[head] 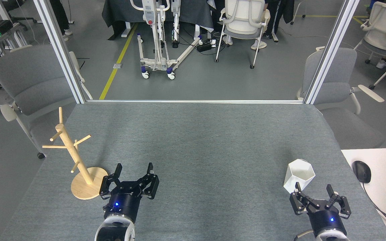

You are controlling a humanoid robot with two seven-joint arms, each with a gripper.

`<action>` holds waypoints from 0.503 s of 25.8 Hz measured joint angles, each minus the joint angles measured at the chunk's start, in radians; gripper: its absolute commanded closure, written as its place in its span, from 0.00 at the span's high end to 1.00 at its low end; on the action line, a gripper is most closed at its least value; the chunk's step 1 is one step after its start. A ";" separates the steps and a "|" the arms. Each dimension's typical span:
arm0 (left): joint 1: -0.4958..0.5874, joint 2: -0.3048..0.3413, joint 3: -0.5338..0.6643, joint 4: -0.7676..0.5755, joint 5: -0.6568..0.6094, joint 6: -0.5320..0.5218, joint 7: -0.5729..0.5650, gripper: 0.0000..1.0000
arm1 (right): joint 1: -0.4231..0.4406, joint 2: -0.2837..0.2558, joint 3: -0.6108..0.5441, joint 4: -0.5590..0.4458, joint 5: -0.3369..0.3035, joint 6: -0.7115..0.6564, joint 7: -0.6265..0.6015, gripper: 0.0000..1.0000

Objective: Hang cup on storage rack
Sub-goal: 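Close the right gripper on the rim of the white cup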

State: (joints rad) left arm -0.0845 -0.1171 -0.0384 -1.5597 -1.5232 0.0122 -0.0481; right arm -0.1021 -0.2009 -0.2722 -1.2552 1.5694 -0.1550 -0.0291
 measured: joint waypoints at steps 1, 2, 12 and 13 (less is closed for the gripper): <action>0.000 0.000 0.000 0.000 0.000 0.000 0.000 1.00 | -0.008 -0.002 0.002 0.014 0.000 0.001 0.000 1.00; 0.000 0.000 0.000 0.000 0.000 0.000 0.000 1.00 | -0.015 -0.002 0.003 0.027 0.000 0.001 0.000 1.00; 0.000 0.001 0.000 0.003 0.000 0.000 0.000 1.00 | -0.058 -0.006 0.010 0.099 0.000 0.003 -0.001 1.00; 0.000 0.001 0.000 0.003 0.000 0.000 0.000 1.00 | -0.064 -0.006 0.011 0.105 0.000 0.003 0.001 1.00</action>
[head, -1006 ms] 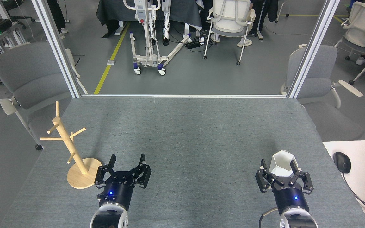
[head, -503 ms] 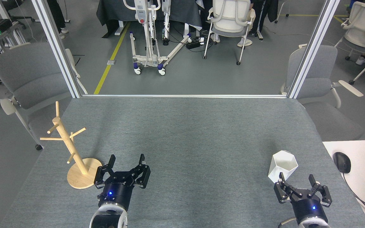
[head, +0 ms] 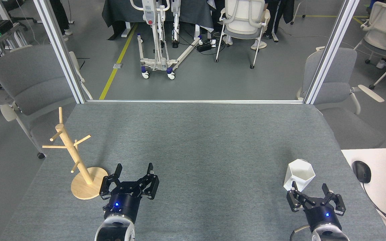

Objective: Hang cup on storage rack

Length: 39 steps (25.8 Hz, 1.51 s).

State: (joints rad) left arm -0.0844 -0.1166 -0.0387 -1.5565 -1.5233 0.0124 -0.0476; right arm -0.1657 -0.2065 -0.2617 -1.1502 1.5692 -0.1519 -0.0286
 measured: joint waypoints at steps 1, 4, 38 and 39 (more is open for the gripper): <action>0.000 0.000 0.000 0.000 0.000 -0.001 0.000 1.00 | -0.005 0.000 0.000 0.004 0.000 0.000 0.000 1.00; -0.002 0.000 0.000 0.005 0.000 -0.001 0.000 1.00 | -0.017 0.002 0.002 0.015 0.000 0.000 0.001 1.00; -0.005 0.002 0.000 0.035 -0.002 -0.001 0.002 1.00 | -0.140 0.000 0.004 0.151 0.001 0.000 -0.003 1.00; -0.005 0.002 0.000 0.037 -0.002 -0.001 0.002 1.00 | -0.145 -0.001 0.004 0.159 0.001 0.000 -0.003 1.00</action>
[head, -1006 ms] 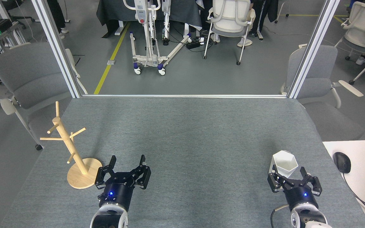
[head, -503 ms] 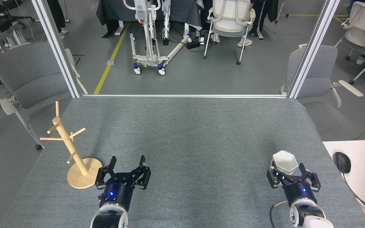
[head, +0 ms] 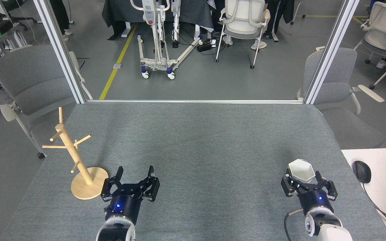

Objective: Hang cup on storage rack

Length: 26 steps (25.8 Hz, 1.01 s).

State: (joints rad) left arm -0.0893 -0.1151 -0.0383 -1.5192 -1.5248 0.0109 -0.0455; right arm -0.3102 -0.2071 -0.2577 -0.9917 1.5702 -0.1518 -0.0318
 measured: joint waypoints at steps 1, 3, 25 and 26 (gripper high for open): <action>0.000 0.000 0.000 0.002 0.000 0.000 0.000 1.00 | -0.004 0.000 0.000 0.006 0.000 0.000 0.001 1.00; -0.001 0.000 0.000 0.005 0.000 0.000 0.000 1.00 | -0.014 -0.002 -0.001 0.018 0.000 0.000 0.001 1.00; -0.014 -0.002 0.002 0.035 -0.001 0.005 -0.001 1.00 | -0.055 -0.006 -0.005 0.084 0.000 0.000 0.000 1.00; -0.013 -0.002 0.002 0.035 -0.001 0.006 -0.001 1.00 | -0.057 -0.006 -0.005 0.087 0.000 0.000 0.000 1.00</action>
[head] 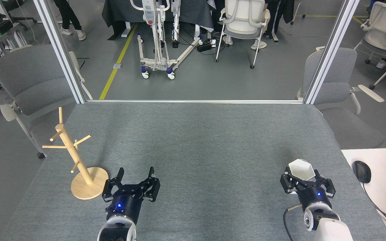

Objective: Hang cup on storage rack

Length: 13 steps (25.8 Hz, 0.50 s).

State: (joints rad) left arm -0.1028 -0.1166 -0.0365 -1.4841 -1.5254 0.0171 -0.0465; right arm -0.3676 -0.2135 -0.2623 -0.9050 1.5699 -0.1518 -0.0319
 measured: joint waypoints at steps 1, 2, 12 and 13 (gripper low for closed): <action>0.000 0.000 0.000 0.000 0.000 0.000 0.000 1.00 | -0.002 0.000 0.000 0.004 0.000 0.000 0.000 1.00; 0.000 0.000 0.000 0.001 0.000 0.001 0.000 1.00 | -0.003 0.000 0.000 0.008 0.000 0.000 0.000 1.00; 0.001 0.000 0.000 0.002 0.000 0.002 0.001 1.00 | -0.027 -0.012 0.001 0.043 0.001 0.001 0.006 1.00; 0.001 0.000 0.000 0.001 0.000 0.002 0.001 1.00 | -0.031 -0.013 0.001 0.050 0.001 0.001 0.006 1.00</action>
State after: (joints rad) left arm -0.1016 -0.1166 -0.0368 -1.4827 -1.5255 0.0196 -0.0458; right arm -0.3984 -0.2263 -0.2614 -0.8547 1.5707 -0.1505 -0.0256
